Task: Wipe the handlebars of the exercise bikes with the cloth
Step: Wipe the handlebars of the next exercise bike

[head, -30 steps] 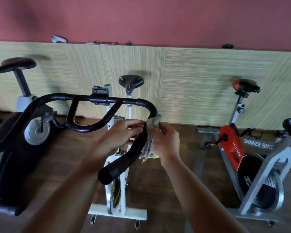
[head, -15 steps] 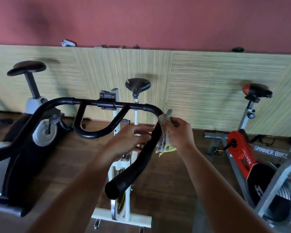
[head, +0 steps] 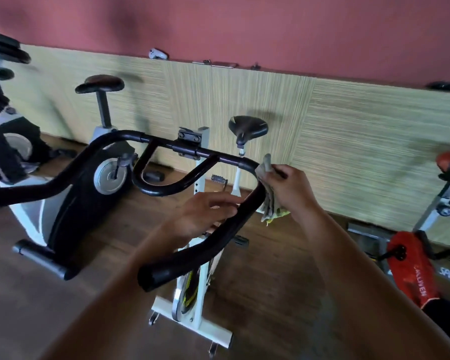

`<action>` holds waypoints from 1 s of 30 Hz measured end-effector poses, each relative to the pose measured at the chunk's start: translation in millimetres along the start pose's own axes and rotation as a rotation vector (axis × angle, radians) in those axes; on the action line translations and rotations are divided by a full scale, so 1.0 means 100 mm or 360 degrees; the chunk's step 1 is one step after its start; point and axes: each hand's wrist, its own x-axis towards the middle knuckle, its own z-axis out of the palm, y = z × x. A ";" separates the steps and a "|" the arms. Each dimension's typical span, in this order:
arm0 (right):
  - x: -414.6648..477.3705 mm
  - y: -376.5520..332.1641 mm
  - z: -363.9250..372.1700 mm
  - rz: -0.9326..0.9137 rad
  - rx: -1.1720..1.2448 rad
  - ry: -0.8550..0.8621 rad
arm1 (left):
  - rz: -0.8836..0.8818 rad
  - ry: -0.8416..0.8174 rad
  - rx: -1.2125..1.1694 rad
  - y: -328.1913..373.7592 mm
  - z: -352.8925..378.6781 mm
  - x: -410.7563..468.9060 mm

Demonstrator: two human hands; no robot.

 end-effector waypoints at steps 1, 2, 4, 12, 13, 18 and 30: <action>0.02 0.01 -0.01 -0.0021 -0.0003 -0.0024 | 0.0005 0.0043 -0.0002 -0.01 0.02 -0.02; 0.04 0.02 -0.03 -0.0039 -0.0005 -0.0049 | 0.0002 0.0102 -0.0001 -0.02 0.05 -0.04; 0.01 0.07 -0.07 -0.0048 -0.0017 -0.0099 | -0.0003 0.0194 -0.0053 -0.07 0.09 -0.05; 0.12 0.16 -0.14 -0.0099 -0.0005 -0.0196 | -0.0010 0.0260 -0.0704 -0.25 0.17 -0.16; 0.16 0.13 -0.15 -0.0134 -0.0040 -0.0215 | -0.0005 0.0331 -0.0720 -0.30 0.20 -0.17; 0.26 0.10 -0.13 -0.0353 -0.0269 -0.0253 | 0.0280 0.0674 -0.1417 -0.51 0.56 -0.32; 0.23 0.15 -0.15 -0.0453 -0.0255 -0.0298 | -0.0166 0.1087 0.0647 -0.32 1.39 -0.25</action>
